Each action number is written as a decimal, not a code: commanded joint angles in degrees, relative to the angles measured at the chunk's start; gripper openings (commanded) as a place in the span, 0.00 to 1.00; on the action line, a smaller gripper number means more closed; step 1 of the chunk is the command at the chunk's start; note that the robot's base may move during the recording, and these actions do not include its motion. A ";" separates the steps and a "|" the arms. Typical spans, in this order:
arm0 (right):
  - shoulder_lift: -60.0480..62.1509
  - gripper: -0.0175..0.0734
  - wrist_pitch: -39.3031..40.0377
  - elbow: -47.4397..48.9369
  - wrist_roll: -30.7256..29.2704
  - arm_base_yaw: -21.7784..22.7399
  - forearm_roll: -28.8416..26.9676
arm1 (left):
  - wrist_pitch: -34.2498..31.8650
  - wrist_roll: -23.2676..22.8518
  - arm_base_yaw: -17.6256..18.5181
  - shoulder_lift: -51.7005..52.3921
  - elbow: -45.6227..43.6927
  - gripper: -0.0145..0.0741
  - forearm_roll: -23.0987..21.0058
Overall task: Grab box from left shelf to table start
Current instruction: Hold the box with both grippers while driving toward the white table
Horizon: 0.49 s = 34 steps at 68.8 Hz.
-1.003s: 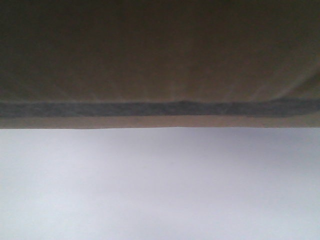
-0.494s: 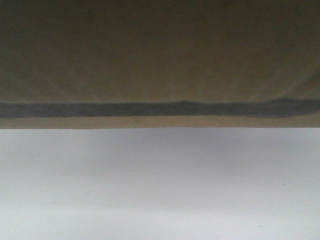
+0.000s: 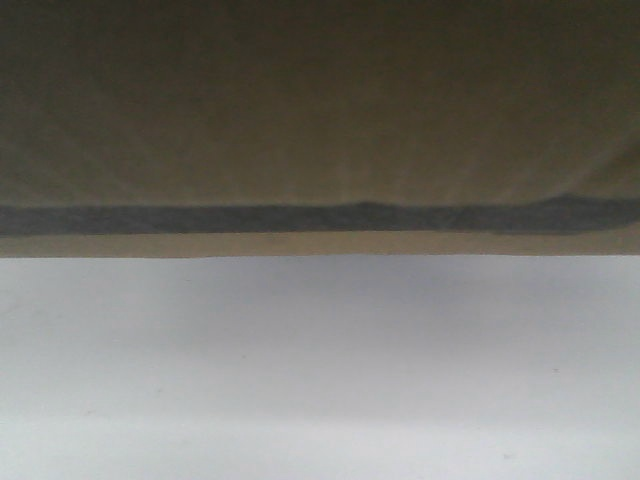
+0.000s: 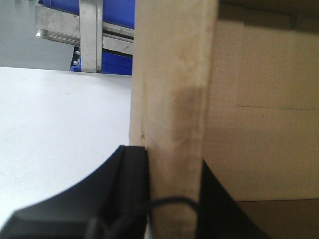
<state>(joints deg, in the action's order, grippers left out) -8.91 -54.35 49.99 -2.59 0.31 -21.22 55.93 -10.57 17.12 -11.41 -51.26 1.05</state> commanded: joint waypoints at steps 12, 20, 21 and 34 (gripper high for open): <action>-1.27 0.26 8.33 1.58 -0.01 0.44 2.85 | -11.24 -1.76 0.73 -0.54 -2.12 0.06 -0.13; -1.27 0.26 8.33 1.58 -0.01 0.44 2.85 | -11.24 -1.76 0.73 -0.54 -2.12 0.06 -0.13; -1.27 0.26 8.33 1.58 -0.01 0.44 2.85 | -11.24 -1.76 0.73 -0.54 -2.12 0.06 -0.13; -1.27 0.26 8.33 1.58 -0.01 0.44 2.85 | -13.46 -1.76 0.73 -0.54 -2.12 0.06 -0.13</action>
<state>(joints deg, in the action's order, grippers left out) -8.91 -54.35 49.99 -2.59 0.31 -21.22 55.32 -10.67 17.12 -11.41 -51.26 1.05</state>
